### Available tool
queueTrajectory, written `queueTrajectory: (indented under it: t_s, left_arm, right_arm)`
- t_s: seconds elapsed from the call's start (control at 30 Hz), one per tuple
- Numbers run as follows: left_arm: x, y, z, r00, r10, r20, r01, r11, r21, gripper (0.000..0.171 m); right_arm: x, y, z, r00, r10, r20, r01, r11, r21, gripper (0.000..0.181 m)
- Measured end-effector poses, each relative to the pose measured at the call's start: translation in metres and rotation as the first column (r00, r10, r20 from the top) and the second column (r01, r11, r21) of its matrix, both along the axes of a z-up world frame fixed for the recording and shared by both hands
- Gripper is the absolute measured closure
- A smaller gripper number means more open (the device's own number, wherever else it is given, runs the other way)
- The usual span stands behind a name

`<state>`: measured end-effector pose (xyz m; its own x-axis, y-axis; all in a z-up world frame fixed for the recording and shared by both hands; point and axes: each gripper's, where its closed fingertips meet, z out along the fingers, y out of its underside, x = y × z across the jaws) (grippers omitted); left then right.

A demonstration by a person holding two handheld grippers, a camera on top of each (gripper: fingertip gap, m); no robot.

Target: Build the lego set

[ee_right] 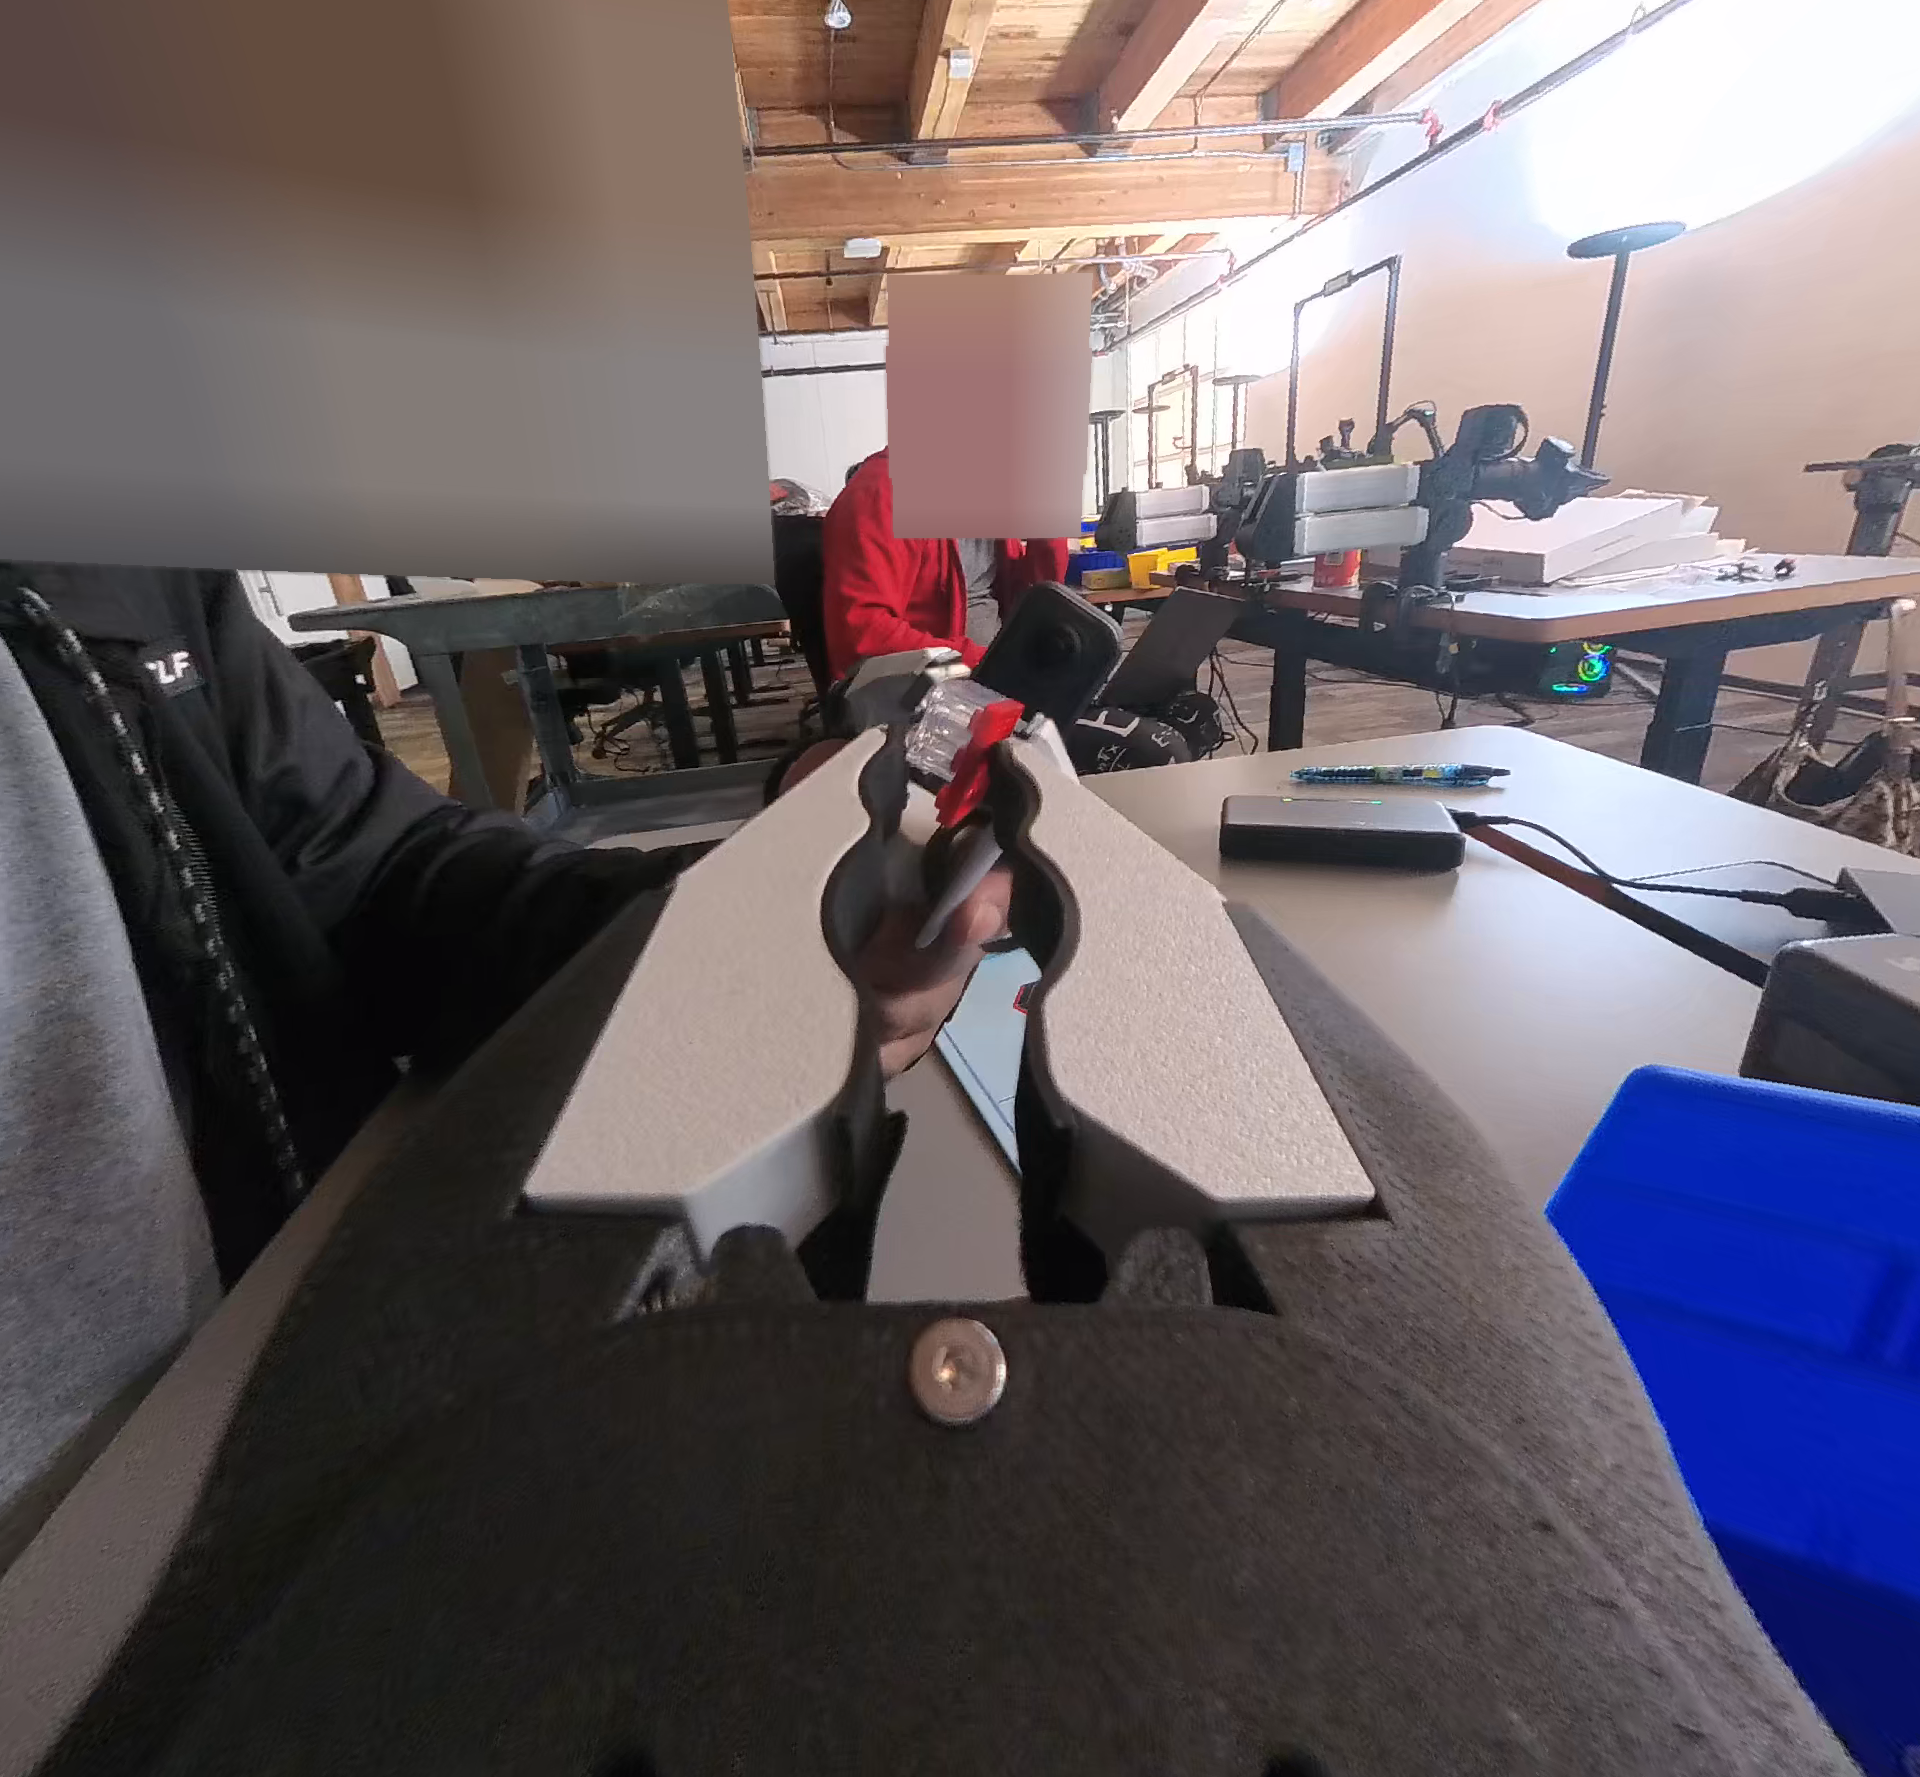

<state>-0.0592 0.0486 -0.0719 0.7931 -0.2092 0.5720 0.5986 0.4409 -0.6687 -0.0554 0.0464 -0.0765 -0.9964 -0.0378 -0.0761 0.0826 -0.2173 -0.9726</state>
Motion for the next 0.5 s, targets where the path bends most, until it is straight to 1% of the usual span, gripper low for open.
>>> queueTrajectory:
  t_s: [0.5]
  left_arm:
    - [-0.0004,-0.0010,0.0035,1.000,-0.004,0.020,0.002,0.997,0.083,0.151]
  right_arm:
    - [-0.0008,-0.0005,0.0039,1.000,-0.030,0.003,0.030,0.998,-0.056,0.164]
